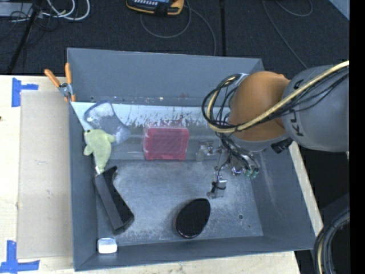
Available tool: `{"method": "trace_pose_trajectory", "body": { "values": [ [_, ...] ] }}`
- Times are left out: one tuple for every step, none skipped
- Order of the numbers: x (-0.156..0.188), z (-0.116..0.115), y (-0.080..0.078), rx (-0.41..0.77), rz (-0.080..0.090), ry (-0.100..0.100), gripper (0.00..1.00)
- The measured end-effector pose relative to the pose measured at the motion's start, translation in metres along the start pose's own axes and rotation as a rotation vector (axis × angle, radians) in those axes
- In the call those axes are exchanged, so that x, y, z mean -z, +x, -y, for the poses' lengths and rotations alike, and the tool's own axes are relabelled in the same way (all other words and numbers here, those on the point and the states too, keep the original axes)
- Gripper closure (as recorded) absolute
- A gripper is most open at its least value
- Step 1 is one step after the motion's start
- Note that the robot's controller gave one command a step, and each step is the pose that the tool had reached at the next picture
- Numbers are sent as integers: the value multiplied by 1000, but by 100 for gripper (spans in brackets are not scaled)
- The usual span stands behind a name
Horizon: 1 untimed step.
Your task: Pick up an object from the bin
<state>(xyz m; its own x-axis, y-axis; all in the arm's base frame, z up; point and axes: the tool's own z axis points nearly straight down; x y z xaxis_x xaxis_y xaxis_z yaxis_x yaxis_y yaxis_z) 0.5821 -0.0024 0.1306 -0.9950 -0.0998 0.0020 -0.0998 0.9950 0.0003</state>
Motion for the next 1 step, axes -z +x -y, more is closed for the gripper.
{"method": "trace_pose_trajectory", "body": {
  "values": [
    [4,-27,56,235,-5,-1,0]
  ]
}}
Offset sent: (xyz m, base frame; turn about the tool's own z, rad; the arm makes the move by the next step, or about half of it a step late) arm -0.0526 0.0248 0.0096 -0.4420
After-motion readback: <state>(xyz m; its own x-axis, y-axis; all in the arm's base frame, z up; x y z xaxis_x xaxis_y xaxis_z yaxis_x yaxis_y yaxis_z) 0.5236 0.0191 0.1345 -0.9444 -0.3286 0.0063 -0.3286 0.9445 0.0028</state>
